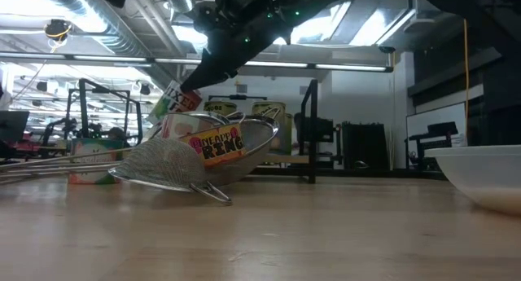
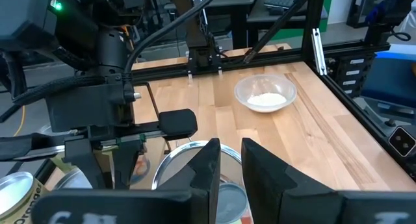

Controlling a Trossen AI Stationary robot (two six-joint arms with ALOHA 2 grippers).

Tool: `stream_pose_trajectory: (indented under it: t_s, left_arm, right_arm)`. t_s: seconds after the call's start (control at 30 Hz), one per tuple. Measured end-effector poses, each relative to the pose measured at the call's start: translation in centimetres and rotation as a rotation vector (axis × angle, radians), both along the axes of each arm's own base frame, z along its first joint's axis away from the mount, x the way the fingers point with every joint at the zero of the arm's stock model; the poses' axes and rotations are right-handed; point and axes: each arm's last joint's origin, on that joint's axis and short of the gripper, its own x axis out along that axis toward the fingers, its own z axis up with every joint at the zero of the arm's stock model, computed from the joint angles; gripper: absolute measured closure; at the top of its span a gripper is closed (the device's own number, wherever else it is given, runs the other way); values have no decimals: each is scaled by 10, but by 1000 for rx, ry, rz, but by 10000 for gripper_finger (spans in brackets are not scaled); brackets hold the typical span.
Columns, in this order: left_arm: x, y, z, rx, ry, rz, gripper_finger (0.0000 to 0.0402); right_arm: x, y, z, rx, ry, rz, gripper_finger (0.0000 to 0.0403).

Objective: Pick and place cans onto a shelf
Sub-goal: Put the canned mixed fruit on the shelf

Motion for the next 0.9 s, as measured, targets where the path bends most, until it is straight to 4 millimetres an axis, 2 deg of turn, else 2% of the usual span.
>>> stream_pose_trajectory:
  t_s: [0.13, 0.3, 0.7, 0.9]
  left_arm:
    - [0, 0, 0, 0, 0, 0, 346]
    - [0, 0, 0, 0, 2, 0, 346]
    - [0, 0, 0, 1, 4, 1, 346]
    - [0, 0, -1, 1, 5, 1, 346]
  right_arm:
    - [3, 0, -4, -2, -9, 0, 386]
    - [9, -2, -21, -3, 4, 1, 386]
    - [8, -12, -20, -27, 0, -41, 385]
    - [7, -14, -21, -27, 1, -45, 371]
